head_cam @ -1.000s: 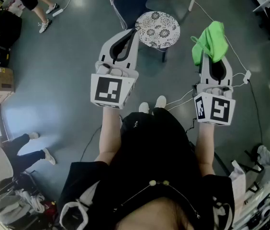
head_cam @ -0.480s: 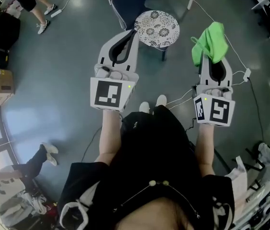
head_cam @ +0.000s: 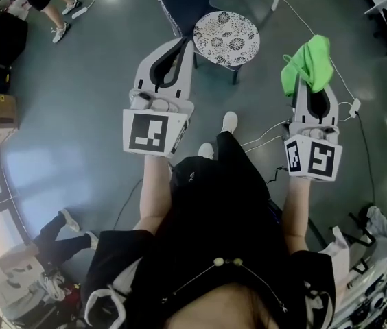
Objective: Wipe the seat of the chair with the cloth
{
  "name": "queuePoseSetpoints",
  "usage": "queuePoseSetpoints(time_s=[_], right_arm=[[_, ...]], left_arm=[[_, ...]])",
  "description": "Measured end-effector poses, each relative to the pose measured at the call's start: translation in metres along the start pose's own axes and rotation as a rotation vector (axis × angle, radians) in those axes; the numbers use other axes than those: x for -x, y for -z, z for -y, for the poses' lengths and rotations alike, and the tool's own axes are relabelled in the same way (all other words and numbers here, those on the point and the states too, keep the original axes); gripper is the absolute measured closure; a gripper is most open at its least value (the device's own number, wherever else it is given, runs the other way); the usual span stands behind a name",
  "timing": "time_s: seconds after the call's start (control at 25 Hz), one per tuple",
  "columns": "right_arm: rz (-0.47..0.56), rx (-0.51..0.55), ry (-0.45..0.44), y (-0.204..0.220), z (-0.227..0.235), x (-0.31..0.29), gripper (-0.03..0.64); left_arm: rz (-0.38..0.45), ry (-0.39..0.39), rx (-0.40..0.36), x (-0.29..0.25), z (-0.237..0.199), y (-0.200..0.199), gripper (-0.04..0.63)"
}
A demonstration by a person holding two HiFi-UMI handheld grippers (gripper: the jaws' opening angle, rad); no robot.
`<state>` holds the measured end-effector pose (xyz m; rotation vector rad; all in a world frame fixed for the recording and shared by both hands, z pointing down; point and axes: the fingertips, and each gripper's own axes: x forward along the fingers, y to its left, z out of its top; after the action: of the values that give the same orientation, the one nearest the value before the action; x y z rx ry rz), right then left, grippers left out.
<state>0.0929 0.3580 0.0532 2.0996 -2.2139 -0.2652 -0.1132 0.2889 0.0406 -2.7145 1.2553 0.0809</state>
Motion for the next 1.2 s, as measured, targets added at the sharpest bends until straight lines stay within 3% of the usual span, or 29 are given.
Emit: queuePoseSetpoints(time_s=[0.28, 0.68, 0.92, 1.2], right_arm=[[-0.003, -0.005, -0.01, 0.024, 0.028, -0.048, 0.568], [-0.079, 0.02, -0.123, 0.077, 0.092, -0.219, 0.568], [-0.19, 0.178, -0.22, 0.147, 0.108, -0.325, 0.568], [-0.312, 0.347, -0.377, 0.238, 0.065, -0.418, 0.567]], left_arm=[[0.015, -0.027, -0.005, -0.041, -0.016, 0.014, 0.59], [0.031, -0.087, -0.017, -0.193, -0.067, 0.044, 0.59], [0.045, -0.16, 0.033, -0.247, -0.101, 0.068, 0.589], [-0.002, -0.225, 0.096, -0.268, -0.145, 0.114, 0.589]])
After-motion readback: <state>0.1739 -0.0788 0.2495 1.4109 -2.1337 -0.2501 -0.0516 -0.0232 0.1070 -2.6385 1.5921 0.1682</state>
